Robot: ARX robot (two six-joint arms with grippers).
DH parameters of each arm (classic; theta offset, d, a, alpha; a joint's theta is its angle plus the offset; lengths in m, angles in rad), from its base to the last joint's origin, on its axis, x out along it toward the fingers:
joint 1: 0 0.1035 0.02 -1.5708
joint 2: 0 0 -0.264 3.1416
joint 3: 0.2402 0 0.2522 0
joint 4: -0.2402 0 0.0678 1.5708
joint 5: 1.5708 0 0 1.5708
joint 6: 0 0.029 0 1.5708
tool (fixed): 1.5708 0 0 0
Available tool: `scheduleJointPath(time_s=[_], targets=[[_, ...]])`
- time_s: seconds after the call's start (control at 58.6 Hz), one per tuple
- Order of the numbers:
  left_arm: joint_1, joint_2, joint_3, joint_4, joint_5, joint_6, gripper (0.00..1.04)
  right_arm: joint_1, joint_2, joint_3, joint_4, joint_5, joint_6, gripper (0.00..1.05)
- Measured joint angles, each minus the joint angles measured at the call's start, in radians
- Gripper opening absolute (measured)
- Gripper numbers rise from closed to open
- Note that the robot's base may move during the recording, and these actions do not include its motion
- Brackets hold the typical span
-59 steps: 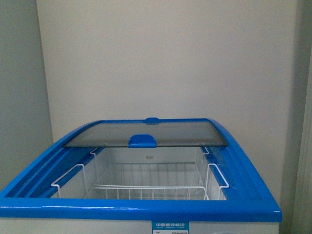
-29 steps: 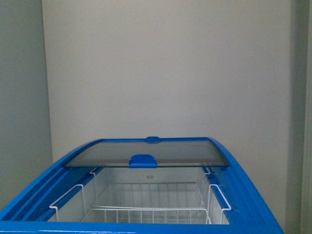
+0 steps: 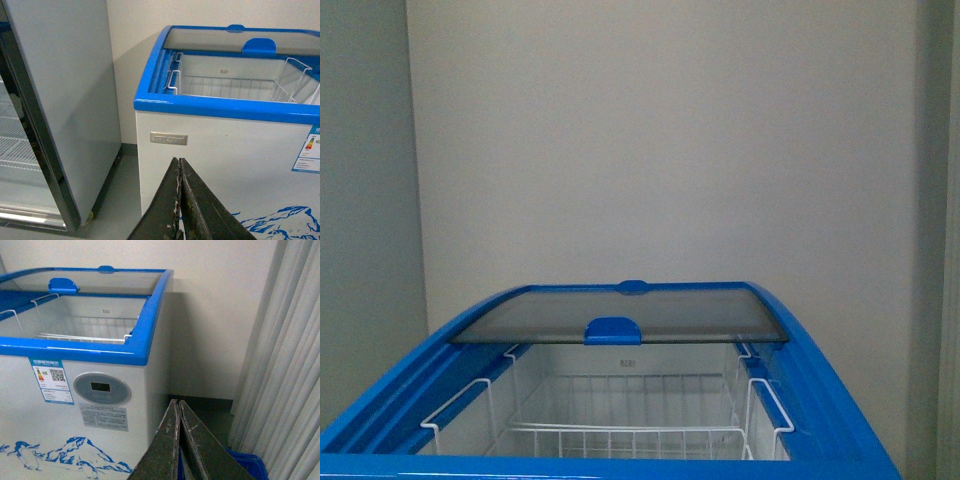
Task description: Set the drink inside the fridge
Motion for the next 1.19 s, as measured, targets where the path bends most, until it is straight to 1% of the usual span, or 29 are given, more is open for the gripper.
scheduleJointPath(time_s=[0.29,0.307,0.358,0.376,0.444,0.461,0.529,0.546,0.563,0.614,0.632,0.666,0.734,0.751,0.802,1.195], targets=[[0.0,0.0,0.0,0.0,0.0,0.0,0.03,0.0,-0.004,0.0,0.0,0.0,0.0,0.03],[0.0,0.0,0.0,0.0,0.0,0.0,0.03,0.0,-0.004,0.0,0.0,0.0,0.0,0.05],[0.0,0.0,0.0,0.0,0.0,0.0,0.14,0.0,-0.004,0.0,0.0,0.0,0.0,0.17],[0.0,0.0,0.0,0.0,0.0,0.0,0.19,0.0,-0.004,0.0,0.0,0.0,0.0,0.2],[0.0,0.0,0.0,0.0,0.0,0.0,0.33,0.0,-0.004,0.0,0.0,0.0,0.0,0.36],[0.0,0.0,0.0,0.0,0.0,0.0,0.39,0.0,-0.004,0.0,0.0,0.0,0.0,0.4],[0.0,0.0,0.0,0.0,0.0,0.0,0.53,0.0,-0.004,0.0,0.0,0.0,0.0,0.55],[0.0,0.0,0.0,0.0,0.0,0.0,0.58,0.0,-0.004,0.0,0.0,0.0,0.0,0.59],[0.0,0.0,0.0,0.0,0.0,-0.001,0.62,0.0,-0.004,0.0,0.0,0.0,0.0,0.64],[0.0,0.0,0.0,0.0,0.0,0.0,0.72,0.0,-0.004,0.0,0.0,0.0,0.0,0.74],[0.0,0.0,0.0,0.0,0.0,0.0,0.77,0.0,-0.004,0.0,0.0,0.0,0.0,0.78],[0.0,0.0,0.0,0.0,0.0,0.0,0.83,0.0,-0.004,0.0,0.0,0.0,0.0,0.84],[0.0,0.0,0.0,0.0,0.0,0.0,0.98,0.0,-0.004,0.0,0.0,0.0,0.0,0.97],[0.0,0.0,0.0,0.0,0.0,0.0,0.98,0.0,-0.004,0.0,0.0,0.0,0.001,0.98],[0.0,0.0,0.0,0.0,0.0,0.0,0.96,0.0,-0.004,0.0,0.0,0.0,0.0,0.97],[0.0,0.0,0.0,0.0,0.0,0.0,0.97,0.0,-0.004,0.0,0.0,0.0,0.001,0.97]])
